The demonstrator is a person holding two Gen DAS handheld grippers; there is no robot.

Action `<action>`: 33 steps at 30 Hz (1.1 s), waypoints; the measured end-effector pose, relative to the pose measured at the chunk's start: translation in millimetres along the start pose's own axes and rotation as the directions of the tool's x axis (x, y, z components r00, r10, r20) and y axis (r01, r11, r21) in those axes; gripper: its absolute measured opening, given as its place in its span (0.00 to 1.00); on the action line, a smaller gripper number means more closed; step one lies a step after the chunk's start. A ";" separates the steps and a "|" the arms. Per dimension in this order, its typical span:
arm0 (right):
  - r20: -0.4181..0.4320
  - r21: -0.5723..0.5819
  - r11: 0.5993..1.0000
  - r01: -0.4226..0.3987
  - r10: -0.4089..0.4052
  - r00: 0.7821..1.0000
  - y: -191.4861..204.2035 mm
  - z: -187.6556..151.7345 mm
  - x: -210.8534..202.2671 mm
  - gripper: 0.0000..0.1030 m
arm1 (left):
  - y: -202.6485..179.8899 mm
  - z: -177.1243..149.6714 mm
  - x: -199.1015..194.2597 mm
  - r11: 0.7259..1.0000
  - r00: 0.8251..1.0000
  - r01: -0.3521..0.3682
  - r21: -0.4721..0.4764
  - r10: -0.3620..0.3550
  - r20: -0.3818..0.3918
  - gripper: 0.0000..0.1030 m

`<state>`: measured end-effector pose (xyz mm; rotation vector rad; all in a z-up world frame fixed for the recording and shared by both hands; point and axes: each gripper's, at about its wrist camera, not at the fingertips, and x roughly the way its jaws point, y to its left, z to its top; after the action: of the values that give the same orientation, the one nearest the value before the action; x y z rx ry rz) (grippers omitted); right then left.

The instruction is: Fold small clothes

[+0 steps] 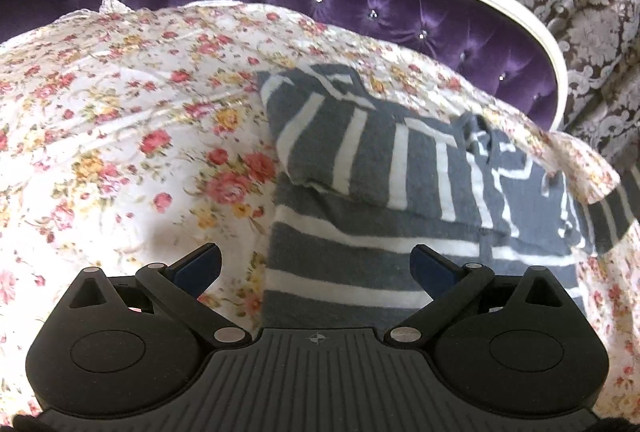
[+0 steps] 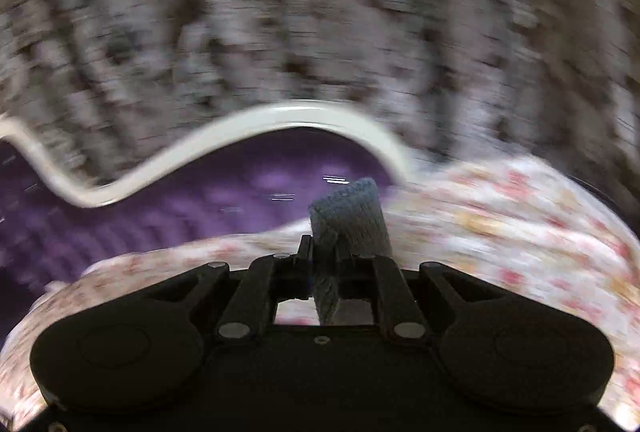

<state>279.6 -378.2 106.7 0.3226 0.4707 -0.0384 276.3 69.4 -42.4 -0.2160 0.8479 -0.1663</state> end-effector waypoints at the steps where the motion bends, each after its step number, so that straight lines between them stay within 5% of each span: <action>1: -0.007 -0.020 0.999 -0.044 0.044 0.999 19.7 -0.1 3.9 0.17 | 1.7 1.2 -1.9 1.000 1.000 -0.001 -0.003 0.001 0.005 0.99; 8: -0.129 -0.109 0.949 -0.294 0.280 0.951 147.8 -39.7 54.2 0.17 | 13.7 7.6 -14.9 1.000 0.999 -0.013 -0.019 0.014 0.040 0.99; 13: -0.240 -0.147 0.915 -0.376 0.335 0.911 210.9 -89.8 98.8 0.17 | 22.7 10.0 -20.0 0.999 0.998 -0.029 -0.032 0.031 0.053 0.99; 19: -0.372 -0.179 0.887 -0.426 0.340 0.864 246.8 -148.3 140.4 0.19 | 32.1 12.3 -20.4 0.998 0.998 -0.036 -0.059 0.039 0.050 0.99; 24: -0.427 -0.150 0.848 -0.508 0.408 0.807 242.7 -173.5 137.0 0.40 | 34.0 11.5 -17.5 0.997 0.998 -0.040 -0.064 0.042 0.041 0.99; 26: -0.399 -0.138 0.841 -0.523 0.436 0.807 230.8 -170.4 127.6 0.58 | 33.4 10.8 -16.3 0.997 0.998 -0.047 -0.056 0.050 0.040 0.99; 29: -0.353 -0.114 0.861 -0.495 0.430 0.831 207.5 -159.9 119.3 0.59 | 32.4 10.7 -13.3 0.997 0.998 -0.057 -0.043 0.059 0.038 0.99; 33: -0.280 -0.104 0.925 -0.367 0.326 0.903 159.0 -145.4 112.4 0.59 | 30.8 9.6 -10.0 0.998 0.998 -0.058 -0.035 0.059 0.032 0.99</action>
<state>333.4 -177.4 -19.2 0.2562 0.6655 0.3930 278.9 102.6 -36.9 -0.2250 0.8234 -0.0932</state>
